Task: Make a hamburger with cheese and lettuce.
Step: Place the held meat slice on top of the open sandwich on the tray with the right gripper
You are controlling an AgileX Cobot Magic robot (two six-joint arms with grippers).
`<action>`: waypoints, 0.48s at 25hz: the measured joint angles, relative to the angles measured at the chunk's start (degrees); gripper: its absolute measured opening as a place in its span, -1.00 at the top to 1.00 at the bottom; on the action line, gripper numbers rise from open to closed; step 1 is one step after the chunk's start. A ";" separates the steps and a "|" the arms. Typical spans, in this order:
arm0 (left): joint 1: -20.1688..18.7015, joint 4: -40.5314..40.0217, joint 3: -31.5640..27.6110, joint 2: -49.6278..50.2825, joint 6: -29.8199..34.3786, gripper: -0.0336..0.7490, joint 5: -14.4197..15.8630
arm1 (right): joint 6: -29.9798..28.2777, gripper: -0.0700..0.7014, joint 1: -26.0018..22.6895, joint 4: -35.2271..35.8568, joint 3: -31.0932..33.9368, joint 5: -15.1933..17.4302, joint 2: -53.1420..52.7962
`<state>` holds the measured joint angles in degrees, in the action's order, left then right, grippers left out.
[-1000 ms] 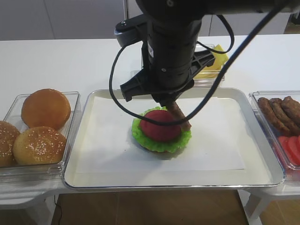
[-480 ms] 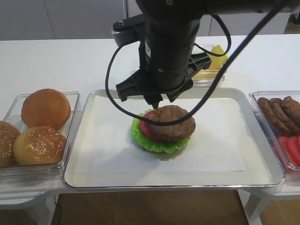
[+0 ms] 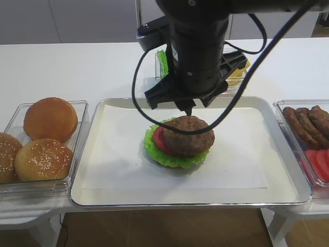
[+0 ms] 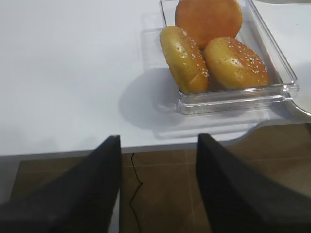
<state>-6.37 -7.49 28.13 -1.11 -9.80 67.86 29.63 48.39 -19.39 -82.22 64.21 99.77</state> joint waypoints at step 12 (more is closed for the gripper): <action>0.00 0.00 0.00 0.00 0.00 -0.03 0.00 | -7.90 0.12 -13.95 10.42 0.00 1.27 0.22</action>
<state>-6.37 -7.49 28.13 -1.11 -9.80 67.86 21.73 34.45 -8.97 -82.22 65.49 100.00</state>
